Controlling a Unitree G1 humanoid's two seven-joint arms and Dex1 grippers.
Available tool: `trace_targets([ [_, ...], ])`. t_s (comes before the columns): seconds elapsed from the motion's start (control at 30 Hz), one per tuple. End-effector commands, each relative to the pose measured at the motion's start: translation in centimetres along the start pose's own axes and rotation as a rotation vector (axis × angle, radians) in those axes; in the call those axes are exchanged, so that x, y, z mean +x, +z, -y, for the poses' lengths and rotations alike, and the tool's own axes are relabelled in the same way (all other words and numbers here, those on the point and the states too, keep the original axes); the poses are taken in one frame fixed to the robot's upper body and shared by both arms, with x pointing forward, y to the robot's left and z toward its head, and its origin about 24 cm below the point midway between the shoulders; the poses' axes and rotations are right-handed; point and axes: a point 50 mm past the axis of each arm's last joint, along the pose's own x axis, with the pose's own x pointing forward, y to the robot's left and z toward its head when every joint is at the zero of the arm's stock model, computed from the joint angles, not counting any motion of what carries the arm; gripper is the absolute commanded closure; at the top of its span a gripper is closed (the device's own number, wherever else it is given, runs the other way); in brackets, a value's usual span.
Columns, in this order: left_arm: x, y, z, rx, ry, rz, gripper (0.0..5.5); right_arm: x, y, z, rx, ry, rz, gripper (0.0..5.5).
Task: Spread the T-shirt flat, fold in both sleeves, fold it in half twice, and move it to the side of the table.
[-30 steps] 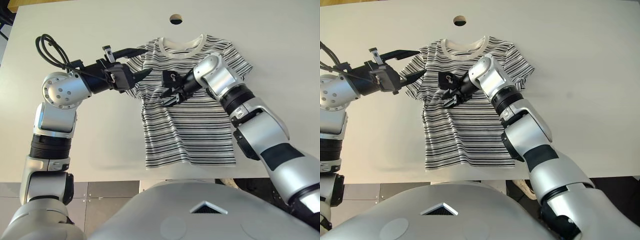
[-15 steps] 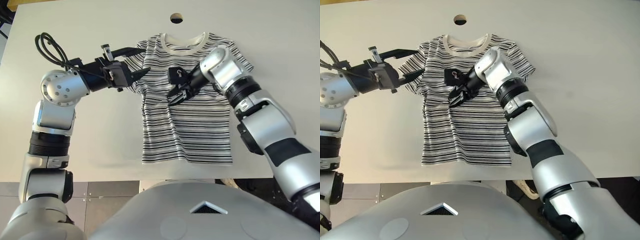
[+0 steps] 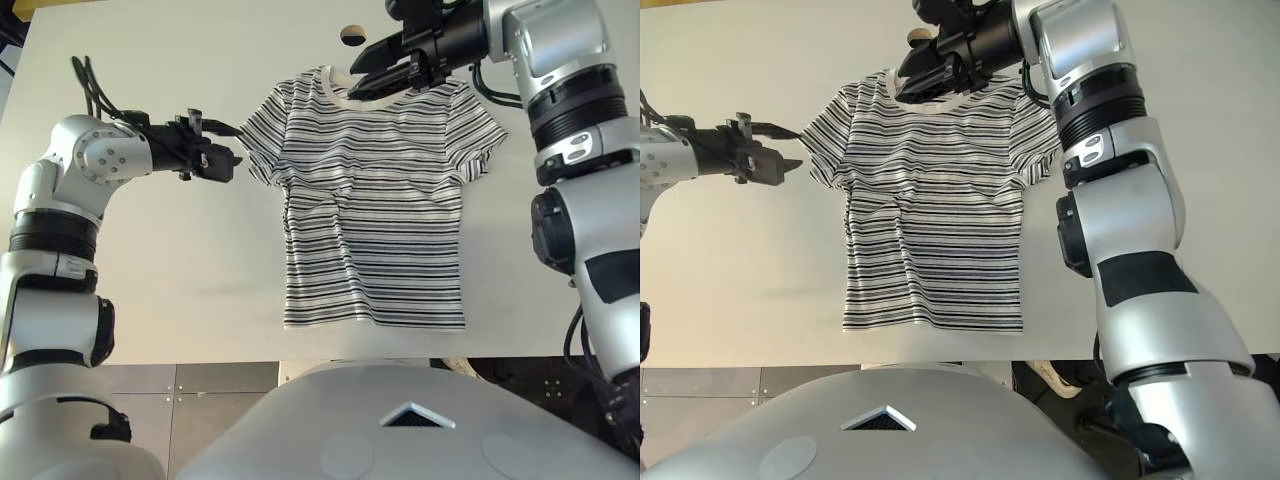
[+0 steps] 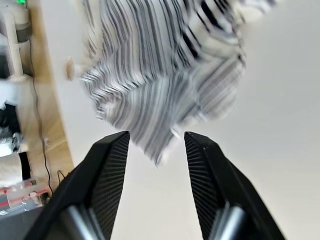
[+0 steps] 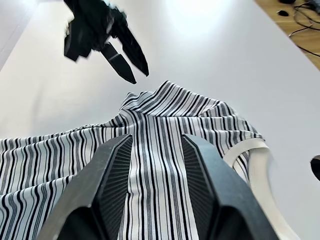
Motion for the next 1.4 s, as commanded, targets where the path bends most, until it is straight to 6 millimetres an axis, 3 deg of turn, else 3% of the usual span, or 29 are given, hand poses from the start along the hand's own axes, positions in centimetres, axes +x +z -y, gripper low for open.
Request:
trace_targets([
  [0.03, 0.3, -1.2, -0.2, 0.187, -0.083, -0.099, 3.46, -0.9, 0.9, 0.4, -0.011, -0.038, 0.028, 3.67],
  [0.33, 1.2, -2.8, -0.3, 0.282, -0.056, -0.202, 3.46, -0.8, 0.6, 0.4, -0.007, -0.039, 0.036, 3.67],
  [0.67, 3.1, -1.3, 0.0, 0.191, 0.078, -0.082, 3.46, -0.6, -0.2, 0.5, -0.005, -0.050, 0.014, 3.67],
  [1.2, 4.5, -1.5, 1.3, 0.310, -0.043, -0.159, 3.46, -0.3, -0.6, 0.3, 0.008, -0.037, 0.024, 3.67],
  [1.4, 5.6, -0.2, 1.8, 0.289, -0.044, -0.076, 3.64, -0.3, -0.9, 0.3, 0.014, -0.043, 0.019, 3.63],
])
